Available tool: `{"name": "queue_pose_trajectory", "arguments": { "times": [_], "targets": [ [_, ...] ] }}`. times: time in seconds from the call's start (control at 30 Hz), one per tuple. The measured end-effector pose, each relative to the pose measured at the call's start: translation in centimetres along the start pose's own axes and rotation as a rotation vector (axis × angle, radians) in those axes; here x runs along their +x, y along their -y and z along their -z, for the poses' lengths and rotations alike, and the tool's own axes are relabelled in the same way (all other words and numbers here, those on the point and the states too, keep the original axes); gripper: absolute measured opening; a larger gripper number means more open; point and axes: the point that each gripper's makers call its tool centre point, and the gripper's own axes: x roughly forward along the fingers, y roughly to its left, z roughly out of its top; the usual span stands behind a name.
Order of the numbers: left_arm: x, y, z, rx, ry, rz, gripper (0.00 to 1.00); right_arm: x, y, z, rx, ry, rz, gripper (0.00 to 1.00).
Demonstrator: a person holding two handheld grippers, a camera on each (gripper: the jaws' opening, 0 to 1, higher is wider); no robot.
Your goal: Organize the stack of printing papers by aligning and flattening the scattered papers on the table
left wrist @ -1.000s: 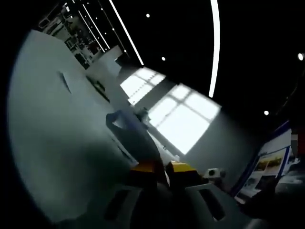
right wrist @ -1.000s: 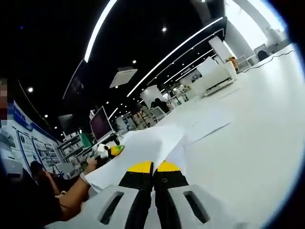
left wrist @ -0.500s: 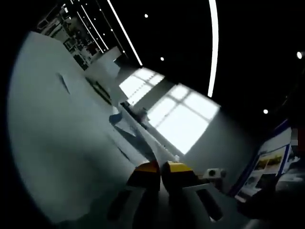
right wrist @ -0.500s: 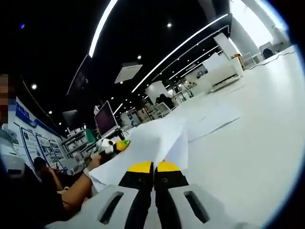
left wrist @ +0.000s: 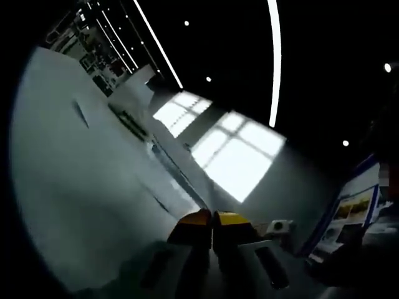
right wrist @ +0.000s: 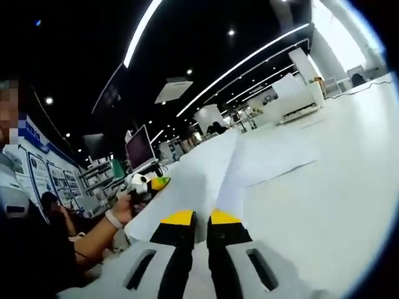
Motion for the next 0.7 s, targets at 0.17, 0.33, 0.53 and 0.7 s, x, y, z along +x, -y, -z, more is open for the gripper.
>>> {"name": "queue_pose_trajectory", "arguments": {
  "times": [0.17, 0.33, 0.53, 0.7],
  "targets": [
    [0.0, 0.1, 0.0, 0.008, 0.006, -0.001, 0.06, -0.8, 0.8, -1.0, -0.037, 0.021, 0.019, 0.11],
    [-0.1, 0.3, 0.0, 0.017, 0.007, -0.002, 0.06, -2.4, 2.8, -3.2, -0.053, 0.058, 0.07, 0.16],
    [-0.1, 0.2, 0.0, 0.026, 0.008, -0.004, 0.06, -2.9, 4.9, -5.2, -0.092, 0.065, 0.117, 0.18],
    [-0.1, 0.2, -0.1, 0.03, 0.007, -0.002, 0.06, -2.1, 7.4, -6.2, -0.127, 0.039, 0.159, 0.22]
  ]
}}
